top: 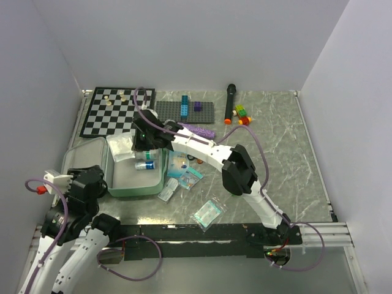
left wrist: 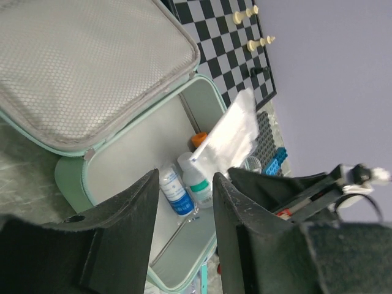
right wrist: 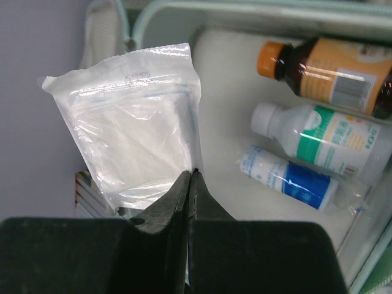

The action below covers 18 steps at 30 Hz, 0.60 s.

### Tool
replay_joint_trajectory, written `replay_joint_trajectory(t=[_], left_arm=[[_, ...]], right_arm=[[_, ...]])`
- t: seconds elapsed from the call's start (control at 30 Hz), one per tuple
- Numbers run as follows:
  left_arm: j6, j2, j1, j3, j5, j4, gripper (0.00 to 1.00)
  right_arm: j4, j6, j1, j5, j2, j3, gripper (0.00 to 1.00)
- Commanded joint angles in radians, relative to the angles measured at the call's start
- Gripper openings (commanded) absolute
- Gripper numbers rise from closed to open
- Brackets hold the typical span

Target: Organize the medicine kit

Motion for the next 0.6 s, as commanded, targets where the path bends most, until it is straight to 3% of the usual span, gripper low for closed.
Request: replay_joint_trajectory(t=[0.0, 0.4, 0.57], left_arm=[[-0.054, 0.001, 0.003, 0.04, -0.054, -0.047, 0.45], [-0.07, -0.006, 0.003, 0.015, -0.034, -0.055, 0.47], [-0.06, -0.014, 0.003, 0.009, -0.028, -0.044, 0.48]], right_arm=[[-0.032, 0.073, 0.013, -0.003, 0.027, 0.025, 0.0], [0.001, 0.067, 0.016, -0.101, 0.092, 0.057, 0.02], [0.031, 0.042, 0.016, -0.123, 0.08, 0.062, 0.37]])
